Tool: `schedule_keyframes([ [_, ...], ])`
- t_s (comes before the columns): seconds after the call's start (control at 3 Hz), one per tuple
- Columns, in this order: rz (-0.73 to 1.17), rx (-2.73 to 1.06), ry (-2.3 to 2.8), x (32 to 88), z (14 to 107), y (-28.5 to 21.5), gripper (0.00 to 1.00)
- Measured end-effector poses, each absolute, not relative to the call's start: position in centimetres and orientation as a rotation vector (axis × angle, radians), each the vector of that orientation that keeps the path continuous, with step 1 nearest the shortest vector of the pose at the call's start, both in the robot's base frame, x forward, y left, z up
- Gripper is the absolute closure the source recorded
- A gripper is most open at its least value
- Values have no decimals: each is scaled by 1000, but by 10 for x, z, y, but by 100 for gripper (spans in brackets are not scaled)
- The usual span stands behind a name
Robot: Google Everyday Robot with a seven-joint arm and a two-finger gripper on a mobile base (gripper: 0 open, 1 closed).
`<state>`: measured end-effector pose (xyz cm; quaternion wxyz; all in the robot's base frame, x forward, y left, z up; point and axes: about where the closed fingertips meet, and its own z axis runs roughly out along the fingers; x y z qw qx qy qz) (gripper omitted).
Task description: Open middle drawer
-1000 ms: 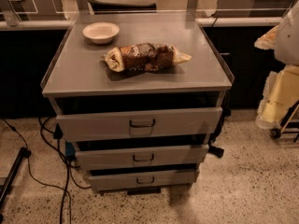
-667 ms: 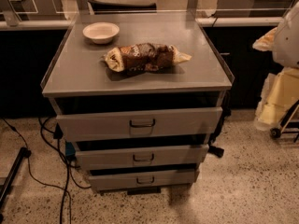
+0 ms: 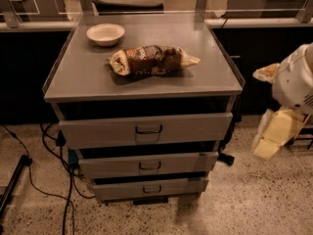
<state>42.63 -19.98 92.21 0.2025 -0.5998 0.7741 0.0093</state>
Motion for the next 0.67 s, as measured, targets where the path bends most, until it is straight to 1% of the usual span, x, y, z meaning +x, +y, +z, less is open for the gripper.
schedule_keyframes([
  [0.33,118,-1636,2131,429,858,-180,0],
  [0.67,118,-1637,2131,429,858,-180,0],
])
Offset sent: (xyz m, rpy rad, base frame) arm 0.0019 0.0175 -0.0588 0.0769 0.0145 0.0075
